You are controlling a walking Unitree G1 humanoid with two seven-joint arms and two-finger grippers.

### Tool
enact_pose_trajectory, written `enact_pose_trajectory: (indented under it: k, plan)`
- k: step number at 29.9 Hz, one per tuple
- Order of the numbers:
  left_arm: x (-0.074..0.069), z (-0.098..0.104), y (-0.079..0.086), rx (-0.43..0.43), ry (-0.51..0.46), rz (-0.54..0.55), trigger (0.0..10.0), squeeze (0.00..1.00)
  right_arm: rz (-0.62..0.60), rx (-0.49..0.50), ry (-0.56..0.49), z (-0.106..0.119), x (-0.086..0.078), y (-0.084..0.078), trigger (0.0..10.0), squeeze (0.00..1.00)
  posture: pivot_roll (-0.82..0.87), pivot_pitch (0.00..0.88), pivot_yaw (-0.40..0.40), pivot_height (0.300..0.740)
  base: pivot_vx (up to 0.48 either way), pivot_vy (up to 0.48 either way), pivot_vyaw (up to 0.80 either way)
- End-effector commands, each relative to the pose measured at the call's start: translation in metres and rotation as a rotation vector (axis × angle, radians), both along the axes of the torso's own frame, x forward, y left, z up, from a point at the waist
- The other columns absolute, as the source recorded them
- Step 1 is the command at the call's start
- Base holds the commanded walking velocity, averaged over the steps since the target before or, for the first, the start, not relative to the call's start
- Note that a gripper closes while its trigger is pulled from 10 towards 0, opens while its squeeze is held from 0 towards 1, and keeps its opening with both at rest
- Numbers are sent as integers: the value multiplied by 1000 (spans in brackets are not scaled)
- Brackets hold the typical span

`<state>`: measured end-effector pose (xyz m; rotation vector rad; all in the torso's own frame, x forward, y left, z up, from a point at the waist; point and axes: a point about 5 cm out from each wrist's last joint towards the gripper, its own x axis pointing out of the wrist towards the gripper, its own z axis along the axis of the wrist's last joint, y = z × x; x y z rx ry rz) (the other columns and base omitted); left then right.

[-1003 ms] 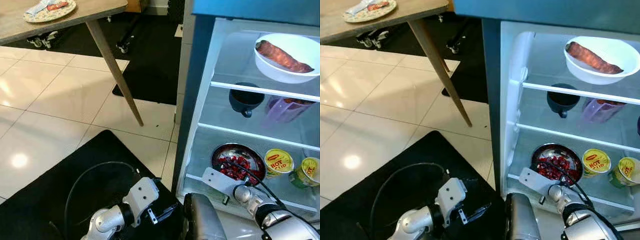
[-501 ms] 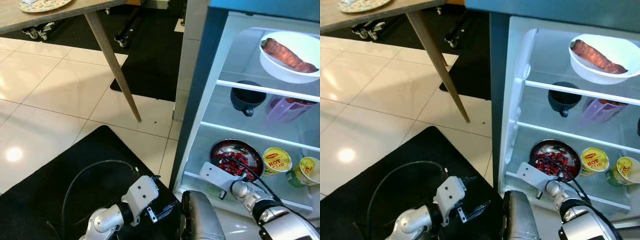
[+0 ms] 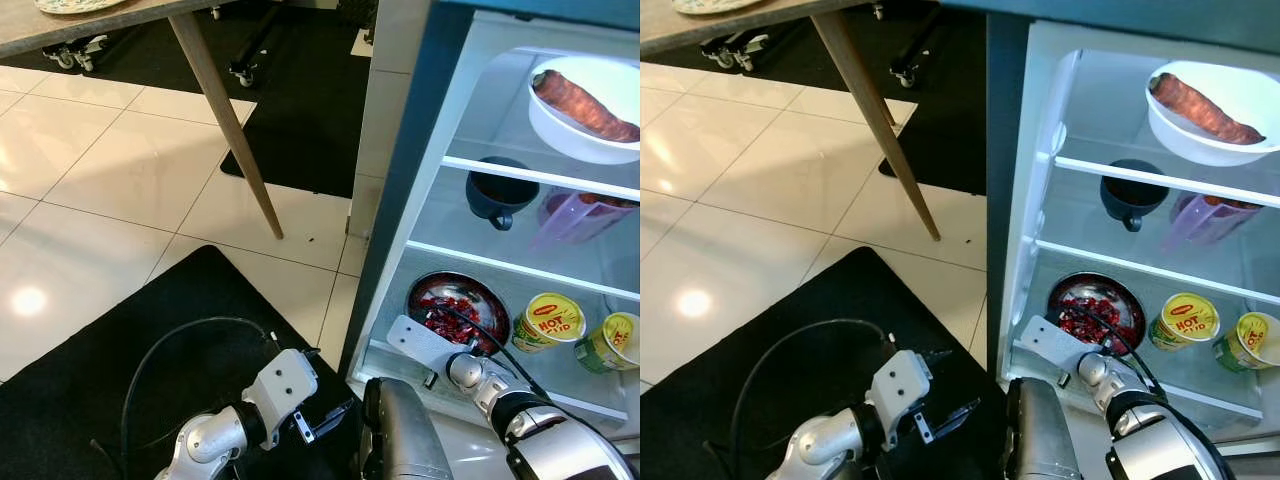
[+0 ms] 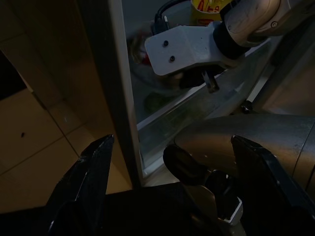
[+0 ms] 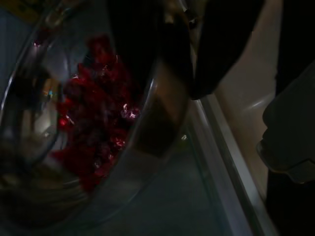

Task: Restocking fridge

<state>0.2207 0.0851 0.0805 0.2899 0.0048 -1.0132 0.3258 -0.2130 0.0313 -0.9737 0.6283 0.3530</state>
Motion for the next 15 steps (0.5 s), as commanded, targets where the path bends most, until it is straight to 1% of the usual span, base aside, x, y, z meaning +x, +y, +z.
enact_pose_trajectory:
  k: [1,2,5,6,7,8,9,10,11,12,13,14,15]
  plan:
    - [-6,-4,4,21,23,-1,10000,0,5,1,-1,-2,-2,1,10000,831,70,339,22,431,0,0,0]
    - [-5,-4,4,21,22,-2,10000,0,3,1,-5,-2,-1,1,10000,910,69,337,23,431,0,0,0]
    - [-5,-3,4,21,20,-1,10000,0,0,2,-12,-1,-1,0,10000,898,68,337,24,431,0,0,0]
    - [-4,-2,4,20,18,-2,10000,0,-1,1,-20,0,0,0,10000,867,67,336,23,431,0,0,0]
    - [-4,-2,4,19,17,-2,10000,0,-2,4,-27,1,1,0,10000,784,67,336,23,431,0,0,0]
    - [-3,-2,4,19,16,-3,10000,0,-1,11,-34,3,2,0,10000,667,66,334,23,431,0,0,0]
    - [-3,-2,4,19,16,-3,10000,0,-1,11,-34,3,2,0,10000,667,66,334,23,431,0,0,0]
    - [-3,-1,3,19,14,-3,10000,0,-1,24,-41,5,3,0,10000,455,64,330,21,431,0,0,0]
    - [-3,-1,3,19,14,-3,10000,0,-1,24,-41,5,3,0,10000,455,64,330,21,431,0,0,0]
    - [-2,-1,2,18,13,-3,10000,0,1,47,-45,7,4,-1,10000,165,62,326,20,431,0,0,0]
    - [-1,-1,2,17,11,-3,10000,0,1,76,-46,9,5,-3,10000,78,60,322,18,431,0,0,0]
    - [-1,-1,2,17,11,-3,10000,0,1,76,-46,9,5,-3,10000,78,60,322,18,431,0,0,0]
    - [1,-1,1,16,7,-2,10000,0,15,121,-31,13,6,-6,10000,0,57,318,17,431,0,0,0]
